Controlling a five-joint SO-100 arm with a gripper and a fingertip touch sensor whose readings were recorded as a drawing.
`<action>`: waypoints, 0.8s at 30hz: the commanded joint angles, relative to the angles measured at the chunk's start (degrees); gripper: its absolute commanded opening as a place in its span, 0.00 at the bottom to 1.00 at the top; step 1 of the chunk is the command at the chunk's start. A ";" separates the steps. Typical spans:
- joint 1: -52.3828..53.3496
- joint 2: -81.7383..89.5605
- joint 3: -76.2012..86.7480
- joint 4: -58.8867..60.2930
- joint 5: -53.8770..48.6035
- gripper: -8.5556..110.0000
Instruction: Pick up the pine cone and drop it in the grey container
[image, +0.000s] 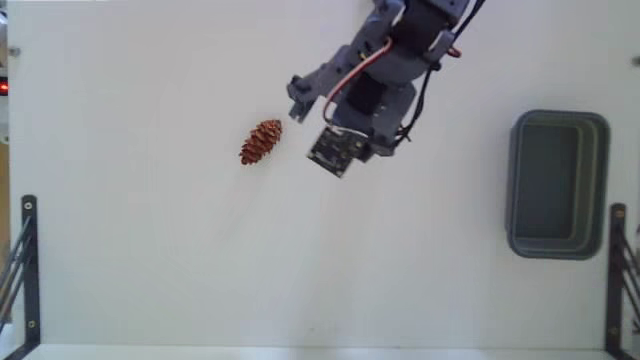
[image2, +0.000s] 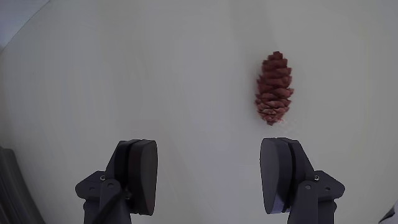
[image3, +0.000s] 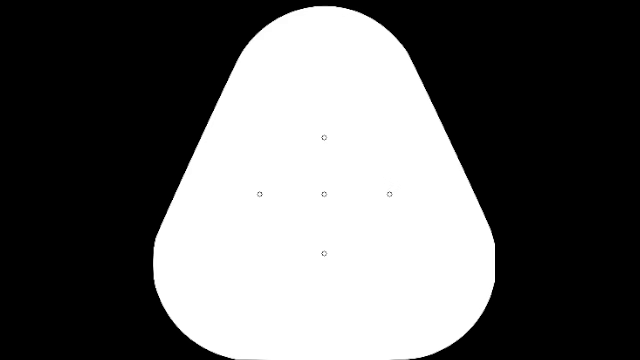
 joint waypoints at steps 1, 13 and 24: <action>3.34 2.46 0.21 1.10 0.26 1.00; 9.29 2.46 0.21 1.10 0.26 1.00; 10.97 2.46 0.21 1.10 0.26 1.00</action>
